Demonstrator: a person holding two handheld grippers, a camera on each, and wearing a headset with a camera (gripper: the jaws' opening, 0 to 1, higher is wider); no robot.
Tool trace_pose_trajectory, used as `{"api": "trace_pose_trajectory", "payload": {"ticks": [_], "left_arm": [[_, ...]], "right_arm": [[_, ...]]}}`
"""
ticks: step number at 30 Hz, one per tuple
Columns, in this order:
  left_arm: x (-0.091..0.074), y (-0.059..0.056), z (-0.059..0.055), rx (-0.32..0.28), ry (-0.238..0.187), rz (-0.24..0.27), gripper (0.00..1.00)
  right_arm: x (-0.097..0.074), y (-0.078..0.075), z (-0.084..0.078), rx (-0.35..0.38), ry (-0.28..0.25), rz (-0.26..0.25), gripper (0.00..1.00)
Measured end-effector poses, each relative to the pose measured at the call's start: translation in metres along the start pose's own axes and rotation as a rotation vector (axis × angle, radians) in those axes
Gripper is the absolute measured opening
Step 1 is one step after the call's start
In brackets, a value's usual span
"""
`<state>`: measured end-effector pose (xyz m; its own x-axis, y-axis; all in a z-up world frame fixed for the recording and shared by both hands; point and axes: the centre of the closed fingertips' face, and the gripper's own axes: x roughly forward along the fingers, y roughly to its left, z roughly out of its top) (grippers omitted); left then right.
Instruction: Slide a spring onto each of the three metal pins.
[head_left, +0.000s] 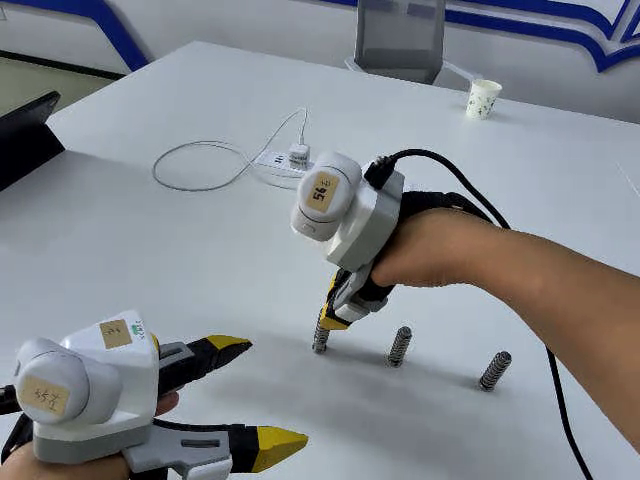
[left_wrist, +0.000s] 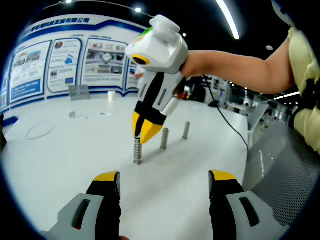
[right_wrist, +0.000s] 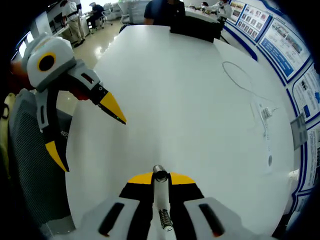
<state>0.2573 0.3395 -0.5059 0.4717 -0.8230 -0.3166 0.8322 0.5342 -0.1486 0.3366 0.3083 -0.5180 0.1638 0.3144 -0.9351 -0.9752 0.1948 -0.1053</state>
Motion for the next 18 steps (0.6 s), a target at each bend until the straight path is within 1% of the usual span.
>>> {"api": "trace_pose_trajectory", "payload": {"ticks": [18], "left_arm": [[0.001, 0.0, 0.0, -0.003, -0.001, 0.004, 0.73]], "right_arm": [[0.011, 0.0, -0.005, 0.02, -0.002, 0.015, 0.12]]}}
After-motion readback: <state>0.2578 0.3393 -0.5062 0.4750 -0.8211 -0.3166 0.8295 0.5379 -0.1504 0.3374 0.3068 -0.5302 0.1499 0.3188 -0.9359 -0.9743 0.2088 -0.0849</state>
